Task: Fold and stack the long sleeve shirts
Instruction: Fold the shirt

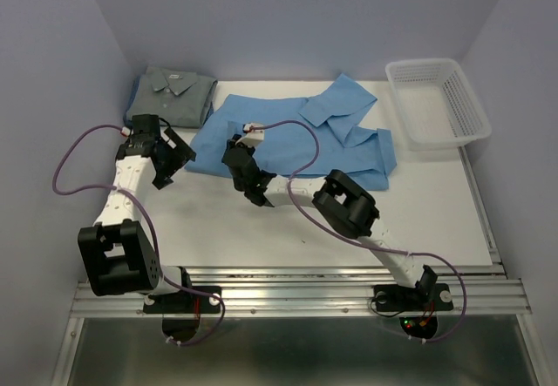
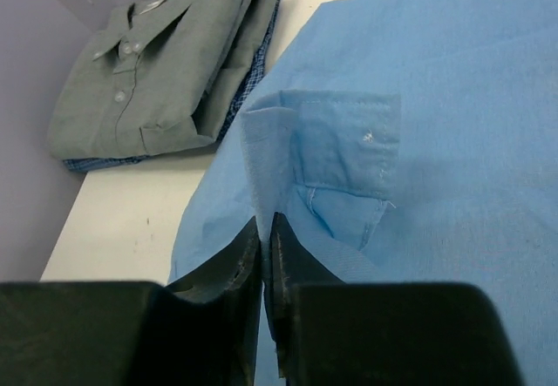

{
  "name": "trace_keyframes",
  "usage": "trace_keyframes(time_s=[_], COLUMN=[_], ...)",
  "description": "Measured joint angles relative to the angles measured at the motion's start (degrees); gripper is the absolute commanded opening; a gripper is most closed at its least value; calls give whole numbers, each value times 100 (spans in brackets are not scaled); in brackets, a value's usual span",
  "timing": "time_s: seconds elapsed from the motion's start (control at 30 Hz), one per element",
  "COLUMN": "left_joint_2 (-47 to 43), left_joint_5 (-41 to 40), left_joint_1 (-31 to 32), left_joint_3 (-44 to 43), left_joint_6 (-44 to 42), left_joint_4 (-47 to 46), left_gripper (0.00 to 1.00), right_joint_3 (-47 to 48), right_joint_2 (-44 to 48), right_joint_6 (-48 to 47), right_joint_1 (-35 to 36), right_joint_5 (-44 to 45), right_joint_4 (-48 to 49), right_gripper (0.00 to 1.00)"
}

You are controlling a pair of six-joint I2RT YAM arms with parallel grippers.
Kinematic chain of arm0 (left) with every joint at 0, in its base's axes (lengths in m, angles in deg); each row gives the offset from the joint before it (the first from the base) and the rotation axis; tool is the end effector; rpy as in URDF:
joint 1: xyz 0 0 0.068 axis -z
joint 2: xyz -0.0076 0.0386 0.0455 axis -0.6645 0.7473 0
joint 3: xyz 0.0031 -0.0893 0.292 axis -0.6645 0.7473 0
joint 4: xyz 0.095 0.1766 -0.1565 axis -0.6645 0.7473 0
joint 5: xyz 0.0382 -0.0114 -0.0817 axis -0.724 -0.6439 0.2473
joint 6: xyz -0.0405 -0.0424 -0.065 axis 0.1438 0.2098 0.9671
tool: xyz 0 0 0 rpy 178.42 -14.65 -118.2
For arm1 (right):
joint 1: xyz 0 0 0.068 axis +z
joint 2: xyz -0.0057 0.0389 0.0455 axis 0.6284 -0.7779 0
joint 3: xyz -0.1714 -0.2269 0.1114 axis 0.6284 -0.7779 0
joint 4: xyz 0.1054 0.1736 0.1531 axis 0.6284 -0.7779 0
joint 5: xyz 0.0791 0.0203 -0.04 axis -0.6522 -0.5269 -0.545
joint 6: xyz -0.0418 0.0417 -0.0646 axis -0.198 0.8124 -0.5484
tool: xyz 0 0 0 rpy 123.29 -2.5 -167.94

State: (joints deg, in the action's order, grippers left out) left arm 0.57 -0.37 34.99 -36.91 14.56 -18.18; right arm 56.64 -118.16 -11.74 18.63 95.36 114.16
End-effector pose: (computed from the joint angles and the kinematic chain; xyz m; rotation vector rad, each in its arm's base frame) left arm 0.3065 0.0315 0.2759 -0.8322 2.3130 -0.2787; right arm 0.3699 0.4776 0.1996 0.2512 1.6308 0.5364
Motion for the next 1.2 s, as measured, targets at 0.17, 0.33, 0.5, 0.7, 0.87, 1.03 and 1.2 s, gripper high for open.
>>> trace_keyframes(time_s=[0.17, 0.33, 0.5, 0.7, 0.87, 1.03, 1.2], left_joint_2=[-133, -153, -192, -304, -337, -76, 699], left_joint_5=[26, 42, 61, 138, 302, 579, 824], left_joint_1=[-13, -20, -20, -24, -28, 61, 179], left_joint_3=[109, 155, 155, 155, 225, 516, 575], left_joint_6=[-66, -83, -83, -52, -39, 33, 76], left_joint_4=[-81, -122, -142, -238, -389, -710, -1025], left_gripper=[99, 99, 99, 99, 99, 99, 99], right_joint_3=[0, 0, 48, -157, -1163, -2522, -3818], right_joint_2=[-120, -118, -52, 647, 2227, 4013, 5230], right_joint_6=[-197, -249, -374, -844, -743, -409, -195], right_joint_1=[-13, -9, 24, 44, -289, -1268, -2741], right_joint_5=[13, -595, -1753, -2588, -3106, -3239, -3397], right_joint_4=[219, 201, -127, -632, -955, -1510, -2385], right_gripper=[50, 91, 100, 100, 100, 100, 100])
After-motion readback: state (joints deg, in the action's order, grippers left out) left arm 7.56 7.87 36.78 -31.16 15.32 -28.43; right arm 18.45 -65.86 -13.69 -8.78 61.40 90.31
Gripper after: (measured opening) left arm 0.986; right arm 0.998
